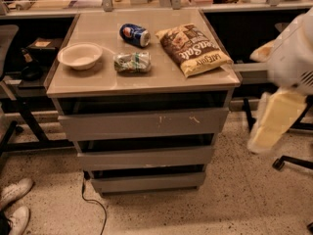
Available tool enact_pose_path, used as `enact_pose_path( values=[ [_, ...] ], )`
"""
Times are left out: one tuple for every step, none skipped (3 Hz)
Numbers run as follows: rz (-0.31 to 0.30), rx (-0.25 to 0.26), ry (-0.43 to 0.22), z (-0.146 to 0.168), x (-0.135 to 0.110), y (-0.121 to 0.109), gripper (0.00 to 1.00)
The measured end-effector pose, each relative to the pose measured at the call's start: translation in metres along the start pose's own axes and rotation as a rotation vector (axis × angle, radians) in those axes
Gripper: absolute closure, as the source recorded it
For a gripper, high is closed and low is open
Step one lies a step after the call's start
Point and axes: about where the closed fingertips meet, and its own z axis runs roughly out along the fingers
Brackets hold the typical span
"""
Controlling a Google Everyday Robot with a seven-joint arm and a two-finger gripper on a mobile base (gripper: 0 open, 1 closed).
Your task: Open middle drawer
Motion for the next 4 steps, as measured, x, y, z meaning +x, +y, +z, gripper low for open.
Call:
enact_pose_path(
  values=[
    [-0.027,-0.063,-0.032,0.066,-0.023,0.035,0.0],
    [-0.042,-0.154,-0.025,0.149,-0.032,0.076,0.0],
    [-0.042,-0.154,-0.025,0.149,-0.032,0.076,0.0],
    [-0.033,-0.19,-0.022,0.19,-0.032,0.093,0.0]
  ],
)
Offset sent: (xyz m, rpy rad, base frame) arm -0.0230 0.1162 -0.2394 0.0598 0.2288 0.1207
